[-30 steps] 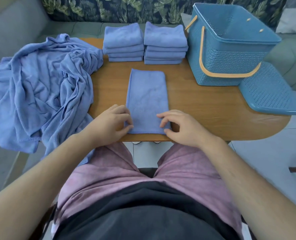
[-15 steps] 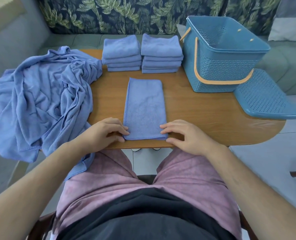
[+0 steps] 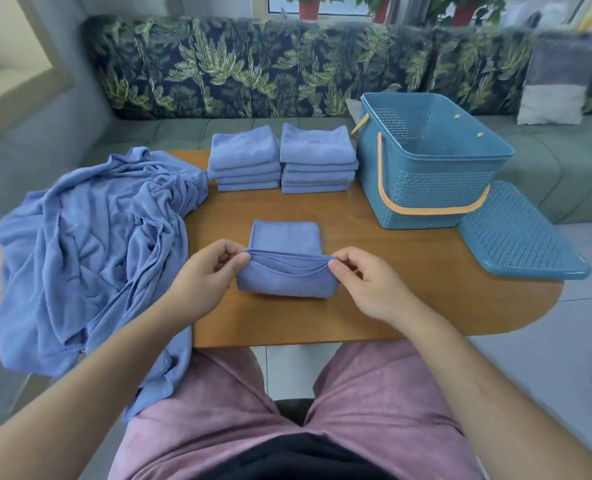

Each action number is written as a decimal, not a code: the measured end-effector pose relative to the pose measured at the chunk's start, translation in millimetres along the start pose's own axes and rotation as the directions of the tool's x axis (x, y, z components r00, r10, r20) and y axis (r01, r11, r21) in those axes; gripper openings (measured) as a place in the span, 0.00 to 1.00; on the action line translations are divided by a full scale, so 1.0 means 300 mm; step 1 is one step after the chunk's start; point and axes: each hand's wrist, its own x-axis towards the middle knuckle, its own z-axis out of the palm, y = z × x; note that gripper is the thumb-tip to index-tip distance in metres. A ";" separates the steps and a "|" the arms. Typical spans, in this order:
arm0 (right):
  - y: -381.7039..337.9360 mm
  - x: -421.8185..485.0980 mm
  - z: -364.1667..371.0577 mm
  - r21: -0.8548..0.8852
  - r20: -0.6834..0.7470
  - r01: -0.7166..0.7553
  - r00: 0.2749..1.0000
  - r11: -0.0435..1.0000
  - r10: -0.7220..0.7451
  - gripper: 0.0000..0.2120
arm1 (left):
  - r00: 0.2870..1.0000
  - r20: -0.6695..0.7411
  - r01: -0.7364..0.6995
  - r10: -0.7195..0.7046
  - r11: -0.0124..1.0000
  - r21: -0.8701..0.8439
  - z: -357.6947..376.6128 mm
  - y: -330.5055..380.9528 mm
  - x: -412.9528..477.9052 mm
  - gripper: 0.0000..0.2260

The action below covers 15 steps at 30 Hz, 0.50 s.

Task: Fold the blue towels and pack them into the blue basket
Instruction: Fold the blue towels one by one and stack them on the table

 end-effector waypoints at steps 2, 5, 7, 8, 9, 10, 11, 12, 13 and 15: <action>-0.009 0.086 0.000 -0.049 -0.019 -0.068 0.998 0.996 0.067 0.08 | 0.997 -0.032 0.075 -0.075 0.997 -0.007 0.002 0.011 0.068 0.07; -0.004 0.222 0.005 -0.105 -0.034 -0.164 0.986 0.981 0.161 0.10 | 0.980 -0.058 0.189 -0.189 0.982 -0.006 0.009 0.004 0.177 0.09; 0.017 0.308 0.013 -0.131 -0.029 -0.208 0.978 0.969 0.206 0.12 | 0.966 -0.061 0.249 -0.250 0.968 -0.016 0.016 -0.016 0.252 0.09; 0.033 0.345 0.020 -0.139 -0.029 -0.229 0.973 0.963 0.227 0.12 | 0.960 -0.064 0.273 -0.274 0.962 -0.017 0.021 -0.028 0.286 0.10; 0.049 0.377 0.028 -0.143 -0.031 -0.249 0.968 0.958 0.247 0.12 | 0.954 -0.068 0.292 -0.292 0.956 -0.014 0.027 -0.044 0.319 0.10; 0.065 0.406 0.037 -0.146 -0.037 -0.265 0.964 0.953 0.262 0.12 | 0.949 -0.072 0.307 -0.307 0.952 -0.011 0.034 -0.061 0.349 0.10; 0.081 0.431 0.046 -0.153 -0.040 -0.277 0.961 0.949 0.274 0.12 | 0.943 -0.079 0.323 -0.322 0.946 0.001 0.043 -0.082 0.379 0.10; 0.098 0.451 0.055 -0.166 -0.041 -0.289 0.957 0.943 0.287 0.12 | 0.937 -0.088 0.343 -0.339 0.939 0.035 0.053 -0.101 0.406 0.10; 0.113 0.468 0.063 -0.184 -0.038 -0.301 0.953 0.936 0.300 0.12 | 0.931 -0.099 0.359 -0.351 0.929 0.086 0.065 -0.117 0.430 0.10; 0.136 0.488 0.078 -0.202 -0.048 -0.328 0.944 0.923 0.325 0.11 | 0.925 -0.163 0.370 -0.343 0.910 0.187 0.086 -0.136 0.457 0.10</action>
